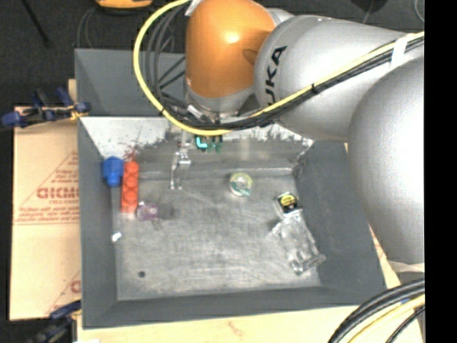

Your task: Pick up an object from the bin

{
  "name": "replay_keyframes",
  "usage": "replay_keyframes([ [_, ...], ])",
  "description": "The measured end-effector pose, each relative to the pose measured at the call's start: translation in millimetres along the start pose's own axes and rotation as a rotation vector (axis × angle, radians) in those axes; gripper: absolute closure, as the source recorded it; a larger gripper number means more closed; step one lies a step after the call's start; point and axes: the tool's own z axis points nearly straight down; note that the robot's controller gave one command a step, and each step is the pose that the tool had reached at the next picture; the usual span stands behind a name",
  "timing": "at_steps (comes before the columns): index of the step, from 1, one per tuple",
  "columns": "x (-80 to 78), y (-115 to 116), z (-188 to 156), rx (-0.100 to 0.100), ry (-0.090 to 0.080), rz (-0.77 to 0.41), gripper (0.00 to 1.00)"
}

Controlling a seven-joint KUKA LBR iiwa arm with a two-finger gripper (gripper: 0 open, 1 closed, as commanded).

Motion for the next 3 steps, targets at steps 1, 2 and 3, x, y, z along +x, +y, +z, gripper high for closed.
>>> replay_keyframes([
  [1, 19.3, -27.6, 158.6, -0.005, -0.015, 0.053, 0.00],
  [2, 16.0, 7.2, 127.5, 0.000, -0.012, -0.321, 0.00],
  [3, 28.8, -4.6, 127.4, 0.000, -0.006, -0.197, 0.00],
])
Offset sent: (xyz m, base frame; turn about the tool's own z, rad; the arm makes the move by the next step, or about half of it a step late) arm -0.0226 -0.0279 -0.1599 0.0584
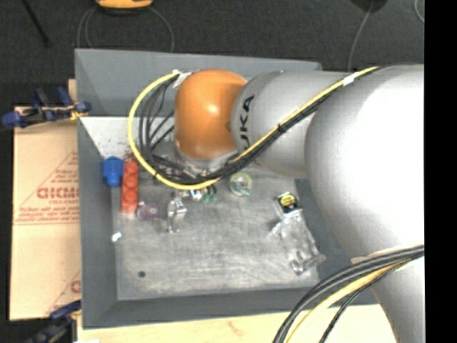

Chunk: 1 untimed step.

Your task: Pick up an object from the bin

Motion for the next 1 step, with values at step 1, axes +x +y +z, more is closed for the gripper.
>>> replay_keyframes([
  [1, 5.1, -5.1, 28.5, -0.003, -0.007, 0.144, 0.00],
])
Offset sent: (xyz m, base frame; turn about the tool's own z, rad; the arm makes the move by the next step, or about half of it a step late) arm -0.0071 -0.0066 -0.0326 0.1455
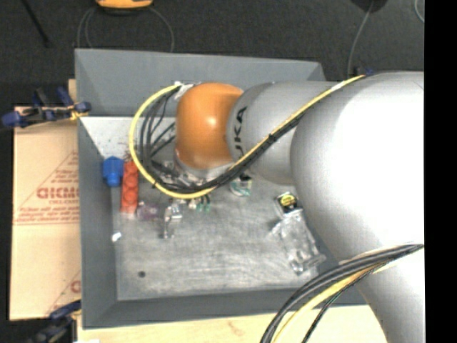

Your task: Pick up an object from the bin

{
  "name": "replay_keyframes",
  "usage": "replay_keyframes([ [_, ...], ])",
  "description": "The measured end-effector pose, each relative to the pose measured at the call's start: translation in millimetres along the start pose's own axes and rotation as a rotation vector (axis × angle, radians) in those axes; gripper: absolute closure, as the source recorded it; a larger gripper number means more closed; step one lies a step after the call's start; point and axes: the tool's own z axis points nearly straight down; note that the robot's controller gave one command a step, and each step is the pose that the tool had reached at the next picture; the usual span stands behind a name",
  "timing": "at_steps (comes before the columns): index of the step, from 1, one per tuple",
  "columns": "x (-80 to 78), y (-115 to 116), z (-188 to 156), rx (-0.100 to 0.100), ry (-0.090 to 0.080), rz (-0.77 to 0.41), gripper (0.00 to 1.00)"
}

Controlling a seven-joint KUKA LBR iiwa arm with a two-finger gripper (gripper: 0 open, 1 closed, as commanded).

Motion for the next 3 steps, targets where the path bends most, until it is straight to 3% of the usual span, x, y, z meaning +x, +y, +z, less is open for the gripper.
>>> replay_keyframes([
  [1, 13.3, 46.9, 0.2, 0.004, -0.001, -0.299, 0.00],
  [2, 12.3, 47.7, -1.7, 0.001, -0.004, -0.295, 1.00],
  [3, 8.1, 47.5, -80.9, 0.003, -0.002, -0.289, 1.00],
])
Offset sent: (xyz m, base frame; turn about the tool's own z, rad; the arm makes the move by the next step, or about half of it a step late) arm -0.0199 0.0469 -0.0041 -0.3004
